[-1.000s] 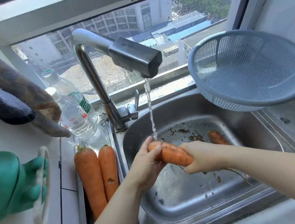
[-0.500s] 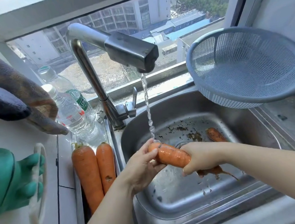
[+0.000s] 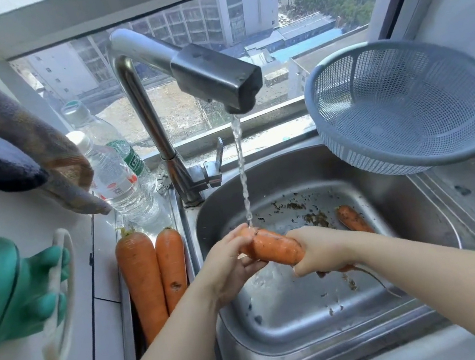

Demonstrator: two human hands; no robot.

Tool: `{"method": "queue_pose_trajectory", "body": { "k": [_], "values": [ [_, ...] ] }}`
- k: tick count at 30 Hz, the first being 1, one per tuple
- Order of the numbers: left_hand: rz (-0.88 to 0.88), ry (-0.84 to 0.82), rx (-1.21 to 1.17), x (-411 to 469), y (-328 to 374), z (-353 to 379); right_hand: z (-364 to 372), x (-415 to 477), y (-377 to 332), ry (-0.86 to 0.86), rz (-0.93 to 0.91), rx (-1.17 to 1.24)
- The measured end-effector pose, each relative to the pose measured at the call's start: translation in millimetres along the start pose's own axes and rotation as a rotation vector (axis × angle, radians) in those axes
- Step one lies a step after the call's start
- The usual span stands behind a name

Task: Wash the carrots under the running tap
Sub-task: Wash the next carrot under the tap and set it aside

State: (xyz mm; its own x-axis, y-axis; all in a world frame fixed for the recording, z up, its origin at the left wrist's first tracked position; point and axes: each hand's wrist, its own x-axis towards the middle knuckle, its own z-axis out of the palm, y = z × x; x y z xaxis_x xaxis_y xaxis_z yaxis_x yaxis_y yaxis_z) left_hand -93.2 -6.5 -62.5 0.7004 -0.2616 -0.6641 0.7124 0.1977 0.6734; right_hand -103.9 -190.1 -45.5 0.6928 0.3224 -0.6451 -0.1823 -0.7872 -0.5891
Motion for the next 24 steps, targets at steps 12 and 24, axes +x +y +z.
{"method": "queue_pose_trajectory", "body": {
  "k": [12, 24],
  "values": [
    [0.018, 0.059, -0.016, -6.2, 3.8, 9.8, 1.0, -3.2, -4.4, 0.068, -0.014, -0.091],
    [-0.028, 0.006, -0.126, -7.4, 1.9, 6.3, -1.6, -9.8, -11.2, 0.109, -0.028, -0.233]
  ]
}}
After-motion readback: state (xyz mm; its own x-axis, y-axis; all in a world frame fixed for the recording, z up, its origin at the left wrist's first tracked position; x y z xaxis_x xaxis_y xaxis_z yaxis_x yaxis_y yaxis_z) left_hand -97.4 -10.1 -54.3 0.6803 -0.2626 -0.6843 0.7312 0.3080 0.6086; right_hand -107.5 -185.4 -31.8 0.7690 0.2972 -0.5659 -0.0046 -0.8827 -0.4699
